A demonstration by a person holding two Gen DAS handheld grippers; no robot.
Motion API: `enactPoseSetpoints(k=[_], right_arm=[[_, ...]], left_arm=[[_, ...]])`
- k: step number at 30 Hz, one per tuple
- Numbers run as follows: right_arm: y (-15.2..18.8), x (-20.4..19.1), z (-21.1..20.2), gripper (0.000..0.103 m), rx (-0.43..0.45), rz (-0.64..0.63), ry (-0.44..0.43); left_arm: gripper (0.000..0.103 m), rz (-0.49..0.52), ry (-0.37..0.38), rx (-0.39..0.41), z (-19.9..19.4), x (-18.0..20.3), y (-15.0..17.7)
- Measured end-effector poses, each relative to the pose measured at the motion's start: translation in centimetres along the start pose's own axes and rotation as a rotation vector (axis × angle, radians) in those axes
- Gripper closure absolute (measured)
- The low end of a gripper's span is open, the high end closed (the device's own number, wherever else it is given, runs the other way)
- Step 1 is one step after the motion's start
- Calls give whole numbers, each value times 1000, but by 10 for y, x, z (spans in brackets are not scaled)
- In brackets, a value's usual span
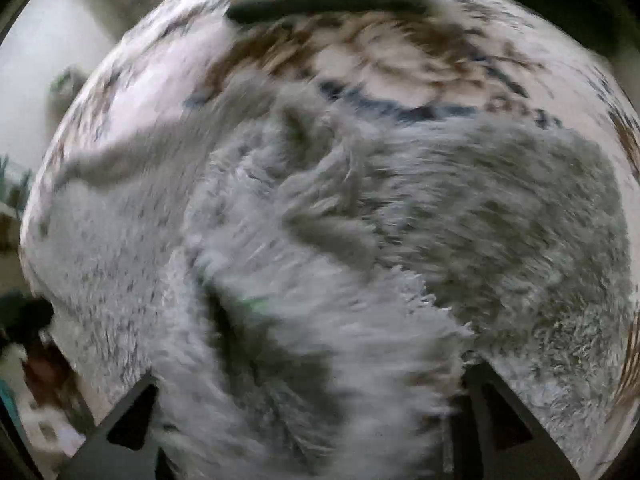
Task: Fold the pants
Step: 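Lay the lifted pants section down and smooth it with both grippers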
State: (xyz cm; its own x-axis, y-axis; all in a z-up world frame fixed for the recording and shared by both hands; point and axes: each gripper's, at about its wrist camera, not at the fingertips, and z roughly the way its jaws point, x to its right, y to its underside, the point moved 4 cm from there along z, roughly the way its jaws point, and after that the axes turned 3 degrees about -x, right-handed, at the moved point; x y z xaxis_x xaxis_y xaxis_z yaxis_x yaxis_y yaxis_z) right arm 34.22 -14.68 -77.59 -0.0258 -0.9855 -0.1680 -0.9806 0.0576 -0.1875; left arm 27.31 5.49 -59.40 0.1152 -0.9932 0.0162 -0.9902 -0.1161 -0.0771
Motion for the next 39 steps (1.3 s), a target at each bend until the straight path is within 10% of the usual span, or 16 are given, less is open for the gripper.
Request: enactPoseSetpoints(k=[2, 8, 17, 24, 34, 35, 37, 39], right_arm=[[2, -5, -7, 16, -19, -8, -99], [15, 47, -75, 15, -33, 163, -430], [24, 201, -67, 15, -103, 528, -226], [16, 206, -25, 15, -223, 477, -221], [17, 186, 3, 18, -273, 485, -253], [18, 186, 0, 26, -261, 487, -253], [15, 192, -2, 65, -240, 508, -234], [13, 200, -9, 69, -211, 542, -241]], left_arm=[[0, -27, 14, 22, -5, -2, -5], [0, -45, 158, 3, 0, 45, -32], [0, 94, 261, -168, 57, 137, -43], [0, 292, -86, -251, 69, 103, 11], [1, 3, 306, -271, 47, 102, 4], [5, 24, 299, -258, 51, 108, 4], [54, 102, 240, -239, 64, 120, 5], [62, 136, 209, -245, 75, 122, 9]])
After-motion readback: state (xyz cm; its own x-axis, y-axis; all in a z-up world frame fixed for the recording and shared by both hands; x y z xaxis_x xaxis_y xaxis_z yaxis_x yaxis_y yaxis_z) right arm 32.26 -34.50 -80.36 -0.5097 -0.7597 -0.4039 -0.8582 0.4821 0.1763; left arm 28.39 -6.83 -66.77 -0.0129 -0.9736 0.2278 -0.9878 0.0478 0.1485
